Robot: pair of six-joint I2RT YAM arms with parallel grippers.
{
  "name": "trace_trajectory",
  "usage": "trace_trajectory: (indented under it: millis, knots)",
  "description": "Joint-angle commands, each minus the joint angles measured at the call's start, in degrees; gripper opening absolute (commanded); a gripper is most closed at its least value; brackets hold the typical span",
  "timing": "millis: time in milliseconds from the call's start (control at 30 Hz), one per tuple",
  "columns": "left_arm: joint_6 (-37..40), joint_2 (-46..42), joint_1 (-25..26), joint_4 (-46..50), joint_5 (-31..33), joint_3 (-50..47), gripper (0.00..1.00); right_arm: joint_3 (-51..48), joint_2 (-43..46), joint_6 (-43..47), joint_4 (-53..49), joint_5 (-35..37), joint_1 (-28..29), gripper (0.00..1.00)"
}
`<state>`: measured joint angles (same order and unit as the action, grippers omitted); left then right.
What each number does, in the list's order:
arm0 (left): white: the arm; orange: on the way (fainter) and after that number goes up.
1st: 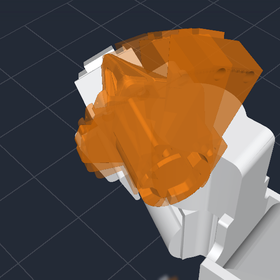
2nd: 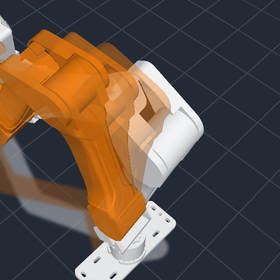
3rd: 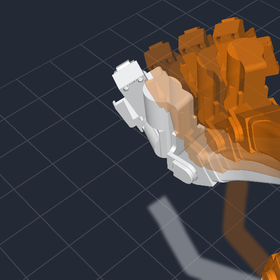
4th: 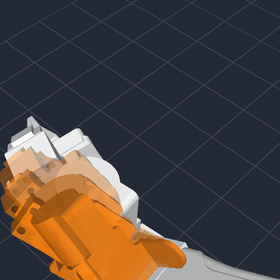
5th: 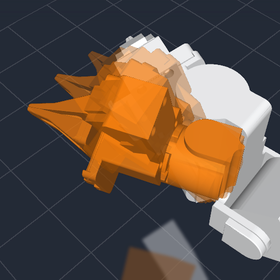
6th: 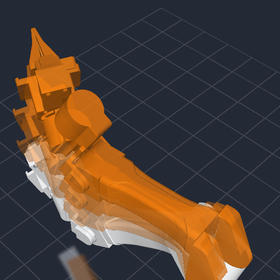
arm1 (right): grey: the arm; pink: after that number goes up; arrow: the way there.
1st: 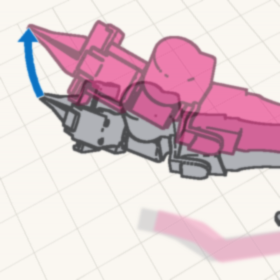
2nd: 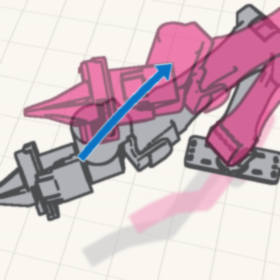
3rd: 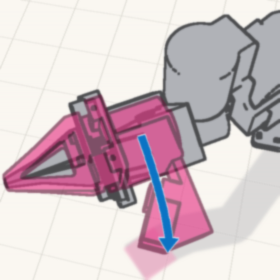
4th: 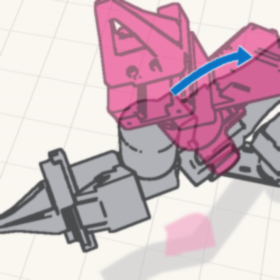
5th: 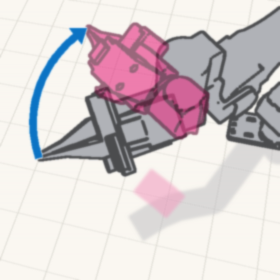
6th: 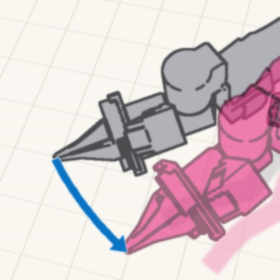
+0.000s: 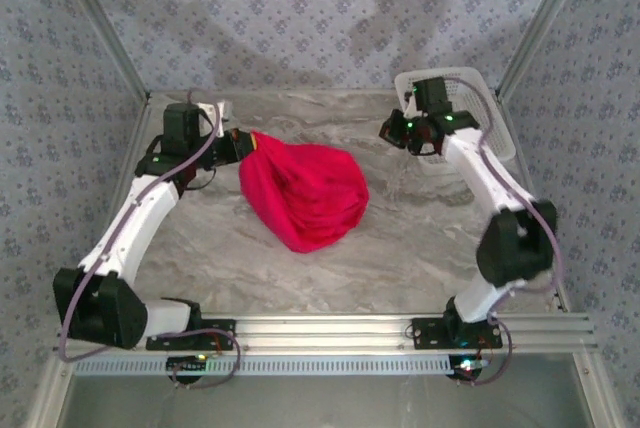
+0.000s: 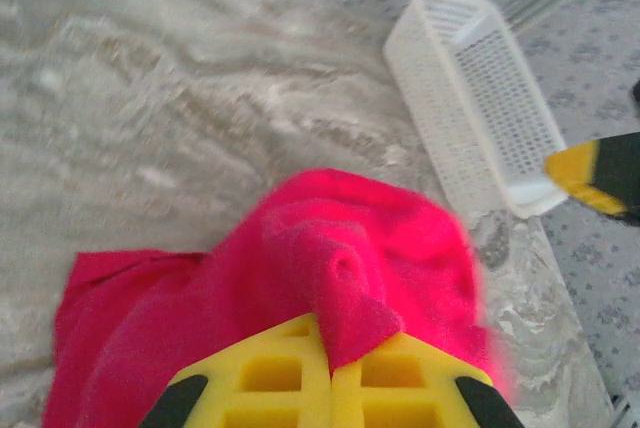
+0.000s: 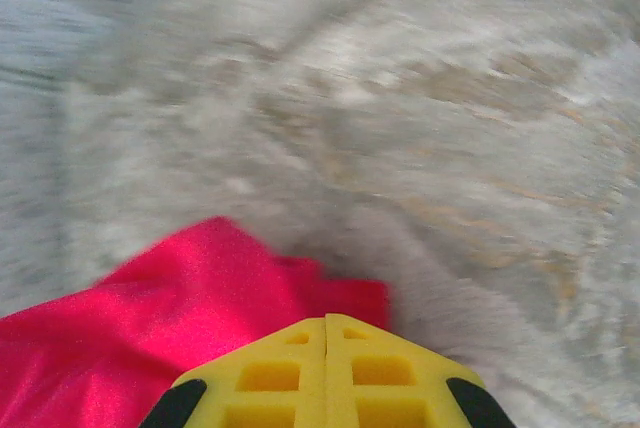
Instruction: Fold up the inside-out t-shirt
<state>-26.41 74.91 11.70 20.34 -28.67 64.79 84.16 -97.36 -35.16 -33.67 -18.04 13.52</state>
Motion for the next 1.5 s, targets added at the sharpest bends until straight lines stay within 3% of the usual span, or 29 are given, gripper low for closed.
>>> trace_trajectory:
  millis: [0, 133, 267, 433, 600, 867, 933, 1033, 1067, 1300, 1467]
  knots:
    - [-5.9, 1.2, 1.2, -3.1, 0.8, -0.9, 0.0, -0.8, -2.0, 1.6, -2.2, 5.2, 4.1, 0.13]
    - [-7.1, 0.7, 2.5, -3.8, 2.2, -1.1, 0.0, -2.4, 1.8, 0.5, -1.7, 12.5, 12.9, 0.3]
    - [-6.2, 0.7, 2.5, -2.4, 3.1, -0.2, 0.0, -6.9, 3.4, -0.4, 6.1, 11.5, 22.8, 0.39]
    - [-5.6, 1.7, 2.4, -0.7, 3.8, 0.9, 0.0, -4.7, -3.6, -0.4, 7.9, 10.2, 31.0, 0.53]
    - [-5.9, 1.9, 2.2, -0.4, 4.0, 0.7, 0.0, -2.4, -10.1, -8.5, 10.0, 8.4, 33.7, 0.54]
    - [-6.0, 1.0, 2.1, 0.1, 4.2, -0.3, 0.0, 3.5, -19.6, -19.8, 13.8, 14.8, 29.2, 0.57]
    - [-5.9, 0.7, 1.9, 0.3, 4.1, -0.5, 0.0, 7.0, -22.4, -19.9, 12.0, 15.7, 28.1, 0.48]
    - [-5.8, 0.5, 0.6, 0.7, 3.1, -0.3, 0.0, 10.7, -23.4, -17.5, 8.7, 13.9, 27.2, 0.04]
    - [-5.8, 0.6, -0.1, 0.9, 2.9, -0.1, 0.0, 11.2, -22.1, -16.0, 7.8, 12.8, 27.2, 0.0]
    - [-6.1, 4.9, -9.2, 2.8, 2.1, 4.0, 0.0, 8.9, -2.7, -5.2, 1.7, -0.8, 25.5, 0.0]
    - [-7.0, 9.7, -11.4, 1.4, 1.1, 4.2, 0.0, 0.9, 9.5, -11.2, 7.9, -10.2, 17.7, 0.0]
